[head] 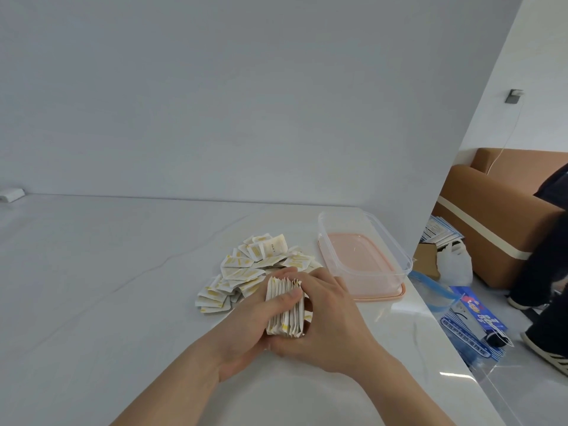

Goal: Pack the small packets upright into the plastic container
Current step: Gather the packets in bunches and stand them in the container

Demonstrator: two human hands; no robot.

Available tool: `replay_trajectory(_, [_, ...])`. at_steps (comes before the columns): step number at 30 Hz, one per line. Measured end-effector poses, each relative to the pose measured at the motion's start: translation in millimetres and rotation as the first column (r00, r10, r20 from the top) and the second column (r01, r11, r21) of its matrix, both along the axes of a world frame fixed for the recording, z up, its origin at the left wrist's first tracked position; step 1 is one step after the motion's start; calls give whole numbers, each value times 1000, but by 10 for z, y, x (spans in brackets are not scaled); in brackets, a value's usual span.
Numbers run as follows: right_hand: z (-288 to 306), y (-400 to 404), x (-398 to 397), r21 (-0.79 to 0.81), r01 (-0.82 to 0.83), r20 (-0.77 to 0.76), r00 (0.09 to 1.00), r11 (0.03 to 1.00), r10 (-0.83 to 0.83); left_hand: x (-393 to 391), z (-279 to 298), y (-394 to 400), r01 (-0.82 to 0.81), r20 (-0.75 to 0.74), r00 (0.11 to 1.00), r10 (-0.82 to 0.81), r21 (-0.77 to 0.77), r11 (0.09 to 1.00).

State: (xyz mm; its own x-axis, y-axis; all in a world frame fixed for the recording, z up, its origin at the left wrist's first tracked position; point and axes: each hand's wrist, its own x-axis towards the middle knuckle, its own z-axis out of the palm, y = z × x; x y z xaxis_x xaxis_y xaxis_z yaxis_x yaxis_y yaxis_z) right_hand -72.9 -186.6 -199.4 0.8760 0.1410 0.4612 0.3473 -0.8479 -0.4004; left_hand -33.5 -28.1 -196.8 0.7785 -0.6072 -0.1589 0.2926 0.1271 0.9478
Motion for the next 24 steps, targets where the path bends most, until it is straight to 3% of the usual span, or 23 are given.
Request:
replay_trajectory(15, [-16,29,9,-18,30,54,998,999,-29,-76,63,-33,44,80,996,-45,7,999])
replay_trajectory(19, [63,-52,-19,-19,29,-11,1000,999,-29,-15,107,-18,-75,46,996,76,-37,997])
replay_trajectory(22, [111,-176,-24,73,36,-60,998,997,-32,138,179,88,-241,-97,969,226,-203,949])
replay_trajectory(24, [54,-236,3,39,88,-14,996,995,-87,252,222,184,-339,-183,938,295,-292,894])
